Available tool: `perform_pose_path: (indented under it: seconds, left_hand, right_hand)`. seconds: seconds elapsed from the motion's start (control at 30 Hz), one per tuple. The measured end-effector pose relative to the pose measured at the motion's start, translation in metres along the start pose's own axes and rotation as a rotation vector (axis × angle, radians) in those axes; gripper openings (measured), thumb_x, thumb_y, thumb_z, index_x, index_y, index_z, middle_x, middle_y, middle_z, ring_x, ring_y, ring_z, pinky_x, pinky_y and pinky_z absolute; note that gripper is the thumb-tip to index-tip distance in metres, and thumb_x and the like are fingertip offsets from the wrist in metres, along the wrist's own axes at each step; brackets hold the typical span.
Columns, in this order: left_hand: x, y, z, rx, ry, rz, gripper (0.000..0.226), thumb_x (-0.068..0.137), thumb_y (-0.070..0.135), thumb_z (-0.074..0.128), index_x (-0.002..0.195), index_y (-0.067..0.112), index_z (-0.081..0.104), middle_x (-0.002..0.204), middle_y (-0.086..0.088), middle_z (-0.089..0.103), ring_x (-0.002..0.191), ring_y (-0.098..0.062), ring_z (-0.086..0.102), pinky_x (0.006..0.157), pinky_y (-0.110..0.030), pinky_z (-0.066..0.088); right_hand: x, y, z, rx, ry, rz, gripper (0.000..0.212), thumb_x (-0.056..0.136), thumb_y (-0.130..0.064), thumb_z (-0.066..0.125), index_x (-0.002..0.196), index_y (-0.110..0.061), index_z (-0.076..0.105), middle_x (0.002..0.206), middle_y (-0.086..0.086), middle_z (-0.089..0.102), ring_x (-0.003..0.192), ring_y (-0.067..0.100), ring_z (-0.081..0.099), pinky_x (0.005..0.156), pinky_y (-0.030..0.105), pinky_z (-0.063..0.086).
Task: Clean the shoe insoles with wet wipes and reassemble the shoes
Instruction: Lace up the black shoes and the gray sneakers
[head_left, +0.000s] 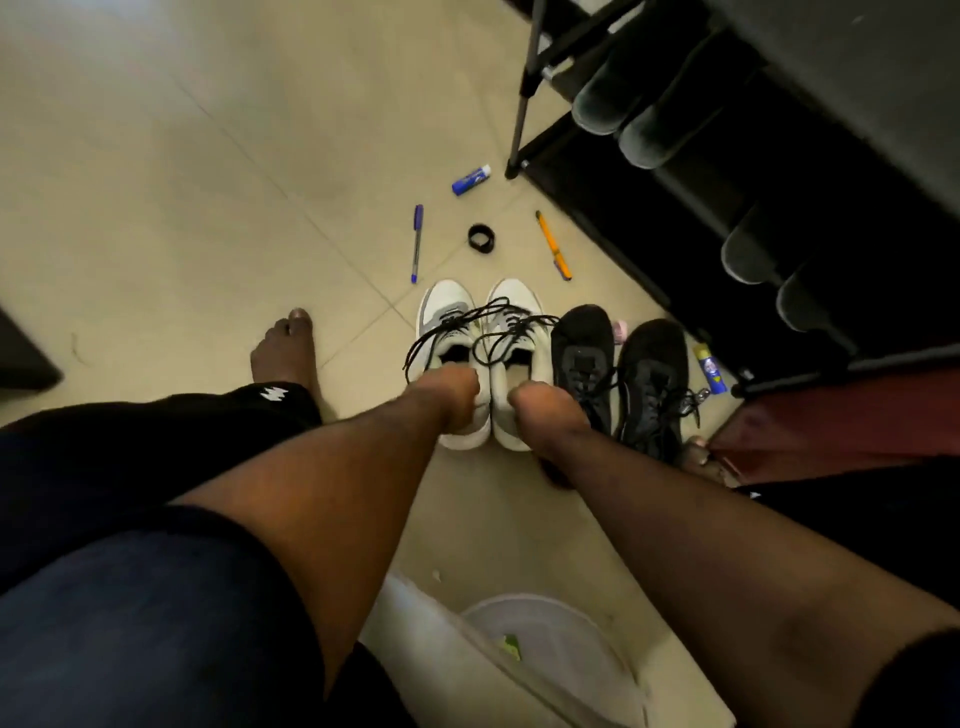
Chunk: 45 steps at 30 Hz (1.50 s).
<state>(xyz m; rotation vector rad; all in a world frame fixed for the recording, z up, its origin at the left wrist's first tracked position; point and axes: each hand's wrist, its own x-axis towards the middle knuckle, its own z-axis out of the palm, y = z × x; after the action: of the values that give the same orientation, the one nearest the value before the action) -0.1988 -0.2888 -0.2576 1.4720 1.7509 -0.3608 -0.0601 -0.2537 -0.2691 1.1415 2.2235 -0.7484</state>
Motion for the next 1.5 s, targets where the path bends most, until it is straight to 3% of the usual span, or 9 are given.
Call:
perform_pose_path:
  seconds: [0.2, 0.33, 0.47, 0.6, 0.7, 0.87, 1.0, 1.33, 1.5]
  left_hand:
    - [-0.097, 0.064, -0.073, 0.034, 0.067, 0.027, 0.018, 0.09, 0.011, 0.056, 0.09, -0.004, 0.067, 0.09, -0.016, 0.066, 0.096, -0.031, 0.063, 0.08, -0.03, 0.045]
    - [-0.152, 0.109, -0.121, 0.03, 0.214, 0.061, 0.037, 0.089, 0.009, 0.058, 0.057, 0.013, 0.041, 0.056, -0.005, 0.044, 0.062, -0.026, 0.046, 0.053, -0.027, 0.038]
    - [-0.199, 0.154, -0.177, 0.097, 0.342, 0.109, 0.025, 0.081, 0.011, 0.074, 0.066, 0.008, 0.054, 0.062, -0.003, 0.05, 0.06, -0.021, 0.05, 0.061, -0.032, 0.046]
    - [-0.234, 0.19, -0.224, 0.107, 0.431, 0.143, 0.017, 0.083, 0.008, 0.072, 0.075, 0.008, 0.057, 0.064, -0.004, 0.052, 0.052, -0.016, 0.05, 0.05, -0.027, 0.046]
    - [-0.25, 0.214, -0.25, 0.187, 0.521, 0.152, 0.013, 0.084, 0.014, 0.074, 0.09, 0.007, 0.065, 0.079, -0.003, 0.056, 0.07, -0.019, 0.055, 0.057, -0.025, 0.044]
    - [-0.227, 0.223, -0.281, 0.253, 0.613, 0.178, 0.01, 0.085, 0.01, 0.067, 0.093, 0.014, 0.067, 0.093, -0.007, 0.06, 0.088, -0.024, 0.058, 0.071, -0.025, 0.038]
    - [-0.181, 0.213, -0.295, 0.231, 0.673, 0.192, 0.024, 0.09, 0.013, 0.062, 0.113, 0.013, 0.068, 0.116, -0.011, 0.065, 0.108, -0.029, 0.063, 0.08, -0.029, 0.044]
    - [-0.064, 0.167, -0.345, 0.192, 0.677, 0.258, 0.022, 0.093, 0.018, 0.059, 0.112, 0.023, 0.069, 0.11, -0.005, 0.066, 0.1, -0.024, 0.063, 0.077, -0.03, 0.046]
    - [-0.02, 0.145, -0.367, 0.095, 0.703, 0.267, 0.023, 0.093, 0.021, 0.057, 0.114, 0.025, 0.067, 0.115, -0.007, 0.065, 0.104, -0.027, 0.062, 0.086, -0.034, 0.05]
  right_hand:
    - [-0.105, -0.001, -0.106, -0.069, 0.087, -0.06, 0.017, 0.08, -0.005, 0.061, 0.096, -0.013, 0.06, 0.113, 0.012, 0.062, 0.106, 0.031, 0.061, 0.072, 0.028, 0.039]
    - [-0.182, 0.007, -0.175, -0.11, 0.224, -0.06, 0.016, 0.079, -0.006, 0.063, 0.094, -0.013, 0.062, 0.109, 0.01, 0.065, 0.104, 0.029, 0.062, 0.068, 0.025, 0.036]
    - [-0.25, 0.015, -0.232, -0.1, 0.394, -0.082, 0.024, 0.084, -0.008, 0.06, 0.107, -0.005, 0.064, 0.11, 0.012, 0.066, 0.105, 0.028, 0.06, 0.068, 0.025, 0.034]
    - [-0.296, 0.024, -0.27, -0.067, 0.544, -0.044, 0.006, 0.083, -0.007, 0.06, 0.088, -0.01, 0.057, 0.094, 0.009, 0.059, 0.097, 0.028, 0.059, 0.066, 0.026, 0.032]
    - [-0.317, 0.029, -0.294, 0.002, 0.658, -0.022, 0.012, 0.083, -0.01, 0.06, 0.077, -0.015, 0.051, 0.094, 0.008, 0.059, 0.098, 0.03, 0.06, 0.068, 0.027, 0.035]
    - [-0.304, 0.041, -0.314, 0.129, 0.784, 0.017, 0.01, 0.087, -0.016, 0.059, 0.096, -0.012, 0.058, 0.113, 0.014, 0.062, 0.106, 0.033, 0.06, 0.072, 0.028, 0.04]
    - [-0.265, 0.06, -0.32, 0.247, 0.812, 0.074, 0.017, 0.09, -0.016, 0.057, 0.107, -0.012, 0.059, 0.117, 0.012, 0.062, 0.111, 0.033, 0.059, 0.084, 0.032, 0.046]
    - [-0.137, 0.063, -0.355, 0.263, 0.802, 0.182, 0.017, 0.094, -0.019, 0.053, 0.106, -0.009, 0.06, 0.115, 0.013, 0.06, 0.107, 0.033, 0.059, 0.083, 0.036, 0.048]
    - [-0.091, 0.066, -0.376, 0.233, 0.784, 0.235, 0.015, 0.093, -0.017, 0.053, 0.104, -0.008, 0.058, 0.115, 0.014, 0.06, 0.107, 0.034, 0.059, 0.081, 0.034, 0.047]
